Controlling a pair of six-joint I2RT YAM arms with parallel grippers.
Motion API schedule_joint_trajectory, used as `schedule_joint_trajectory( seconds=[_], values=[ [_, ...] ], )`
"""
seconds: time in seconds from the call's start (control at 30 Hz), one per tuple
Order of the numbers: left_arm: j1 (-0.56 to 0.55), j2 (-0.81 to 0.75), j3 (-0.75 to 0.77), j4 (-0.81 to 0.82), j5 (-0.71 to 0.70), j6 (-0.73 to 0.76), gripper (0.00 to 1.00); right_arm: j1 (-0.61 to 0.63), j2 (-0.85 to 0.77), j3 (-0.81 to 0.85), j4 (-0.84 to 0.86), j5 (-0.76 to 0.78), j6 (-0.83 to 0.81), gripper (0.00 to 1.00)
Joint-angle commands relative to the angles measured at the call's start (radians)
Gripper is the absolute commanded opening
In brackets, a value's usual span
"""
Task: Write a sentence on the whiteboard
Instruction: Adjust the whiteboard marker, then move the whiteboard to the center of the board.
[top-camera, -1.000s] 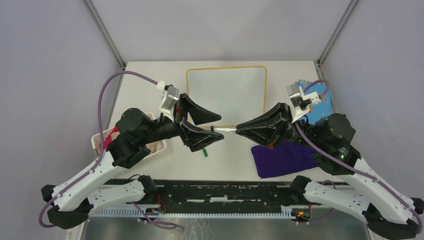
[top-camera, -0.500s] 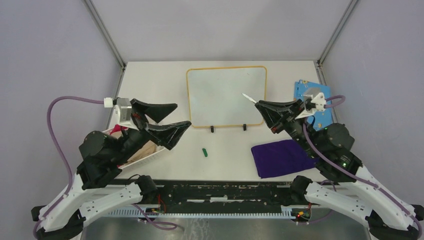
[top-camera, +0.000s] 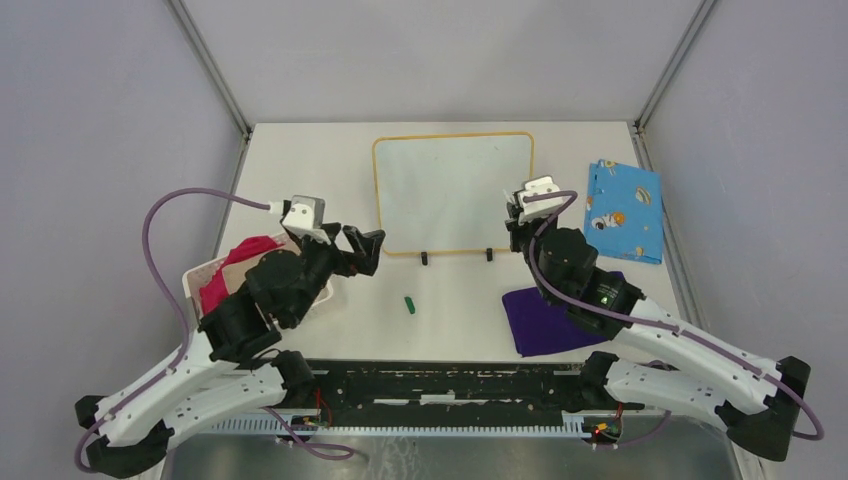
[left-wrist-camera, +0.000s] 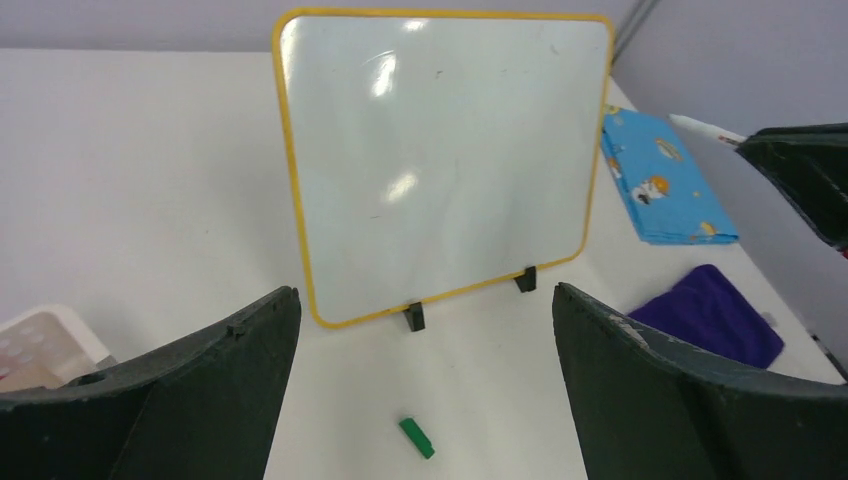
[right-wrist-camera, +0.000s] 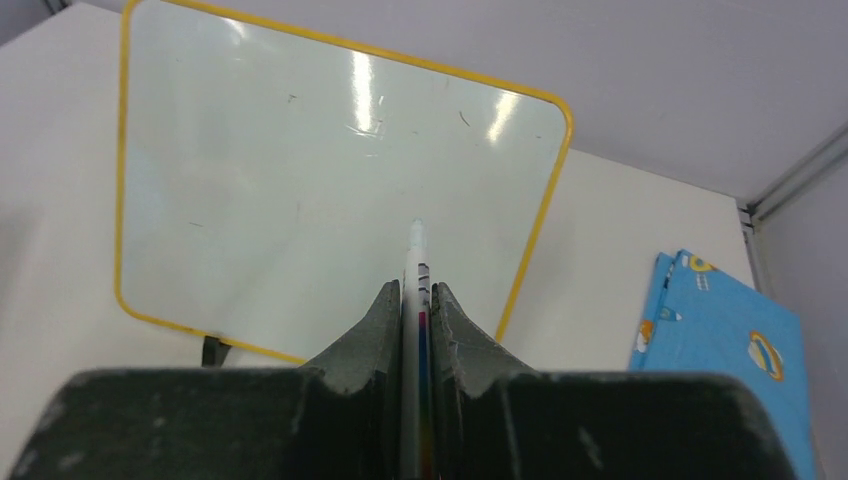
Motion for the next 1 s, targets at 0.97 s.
schedule_joint_trajectory(
  seconds=[0.97],
  values=[
    [0.001, 0.497, 0.379, -0.152, -0.219, 0.304, 1.0, -0.135, -0.17, -0.279, 0.191, -0.187, -0.02, 0.0]
  ],
)
